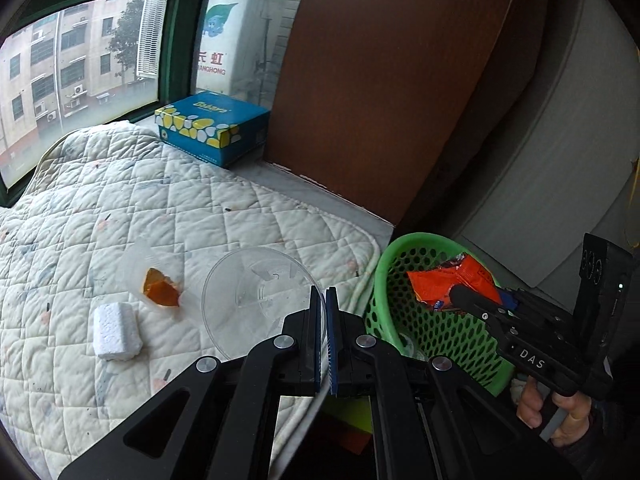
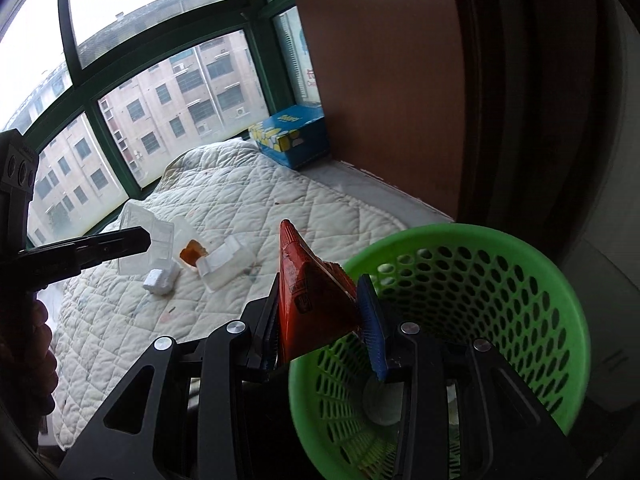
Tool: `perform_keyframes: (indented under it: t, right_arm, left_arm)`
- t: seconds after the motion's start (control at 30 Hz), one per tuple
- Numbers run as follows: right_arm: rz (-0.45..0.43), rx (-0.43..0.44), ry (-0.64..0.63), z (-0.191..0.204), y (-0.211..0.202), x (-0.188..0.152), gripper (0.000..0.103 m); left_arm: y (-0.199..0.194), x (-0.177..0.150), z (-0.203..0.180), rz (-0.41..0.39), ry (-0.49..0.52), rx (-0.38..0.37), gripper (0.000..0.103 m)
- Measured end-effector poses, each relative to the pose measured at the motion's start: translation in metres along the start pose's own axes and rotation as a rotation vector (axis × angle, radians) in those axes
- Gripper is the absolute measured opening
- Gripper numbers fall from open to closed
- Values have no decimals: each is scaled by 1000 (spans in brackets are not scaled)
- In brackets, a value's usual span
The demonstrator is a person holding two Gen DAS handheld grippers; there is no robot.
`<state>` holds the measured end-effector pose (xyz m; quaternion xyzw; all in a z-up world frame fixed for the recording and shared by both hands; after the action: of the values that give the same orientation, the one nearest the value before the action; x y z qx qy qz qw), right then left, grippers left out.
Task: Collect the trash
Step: 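Carry wrapper and clear lid into green basket and open both tools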
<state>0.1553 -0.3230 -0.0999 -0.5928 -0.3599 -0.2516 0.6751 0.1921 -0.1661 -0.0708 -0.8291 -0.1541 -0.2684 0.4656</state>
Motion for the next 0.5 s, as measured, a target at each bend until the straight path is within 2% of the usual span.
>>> perform_keyframes:
  t: [0.33, 0.4, 0.5]
  right_arm:
    - [-1, -110, 92, -65, -25, -25, 42]
    - [-5, -125, 109, -74, -29, -30, 49]
    - [-11, -140, 124, -85, -35, -37, 53]
  left_arm:
    - [23, -11, -59, 47, 89, -42, 3]
    - [27, -14, -67, 60, 99, -47, 3]
    - [32, -20, -77, 74, 118, -51, 3]
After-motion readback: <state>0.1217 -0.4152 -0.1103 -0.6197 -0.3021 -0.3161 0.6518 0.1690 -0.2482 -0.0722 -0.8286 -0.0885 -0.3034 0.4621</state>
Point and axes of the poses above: each gripper's, at about its wrist camera, not at the fingertips, and y roughly the way its jaws point, z to its left, x to its top, the point moved 9 cm from there along y, roughly the way its jaws point, and after that the axes turned 15 degrees about -y, right-handed, at the moved point
